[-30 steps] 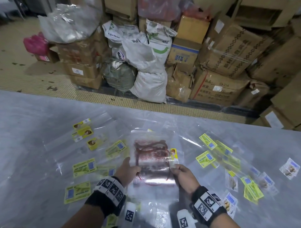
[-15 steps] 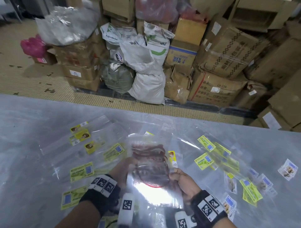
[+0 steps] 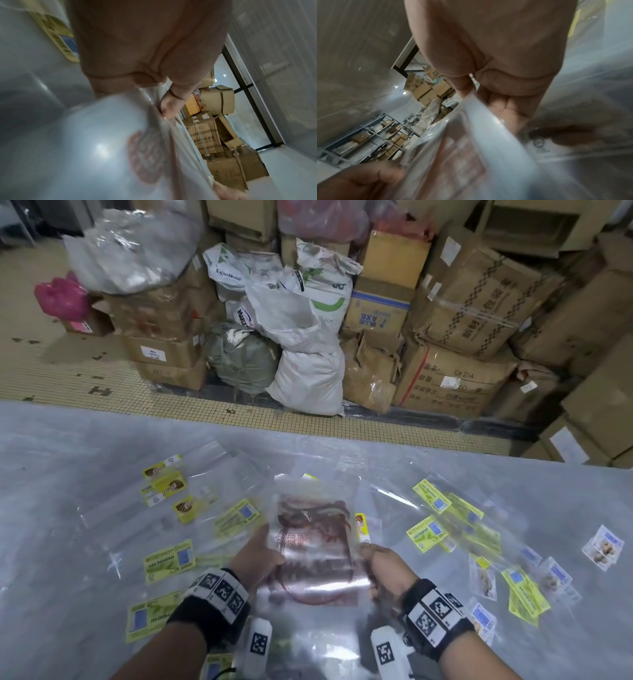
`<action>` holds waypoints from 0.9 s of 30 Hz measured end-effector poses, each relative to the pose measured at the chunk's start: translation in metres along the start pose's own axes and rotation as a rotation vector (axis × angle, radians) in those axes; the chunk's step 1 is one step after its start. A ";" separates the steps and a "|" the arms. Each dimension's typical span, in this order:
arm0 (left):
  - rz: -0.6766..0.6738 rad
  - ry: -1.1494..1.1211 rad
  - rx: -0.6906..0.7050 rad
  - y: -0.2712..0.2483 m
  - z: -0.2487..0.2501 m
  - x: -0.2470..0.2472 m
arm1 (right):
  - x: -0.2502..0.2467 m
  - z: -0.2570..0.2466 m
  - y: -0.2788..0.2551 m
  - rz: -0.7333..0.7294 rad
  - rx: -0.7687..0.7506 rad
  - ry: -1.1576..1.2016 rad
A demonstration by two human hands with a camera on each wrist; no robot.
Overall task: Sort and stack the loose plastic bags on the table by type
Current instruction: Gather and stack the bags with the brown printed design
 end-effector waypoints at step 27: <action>0.079 -0.261 0.044 0.016 0.019 -0.002 | 0.025 -0.021 0.026 -0.088 -0.206 0.203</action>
Point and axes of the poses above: each hand's wrist, its own y-axis towards the middle knuckle, its own x-axis out of the palm, z = x × y, the point moved 8 cm from there along y, towards the middle knuckle, and after that the axes turned 4 degrees about z, right-handed, at the moved point
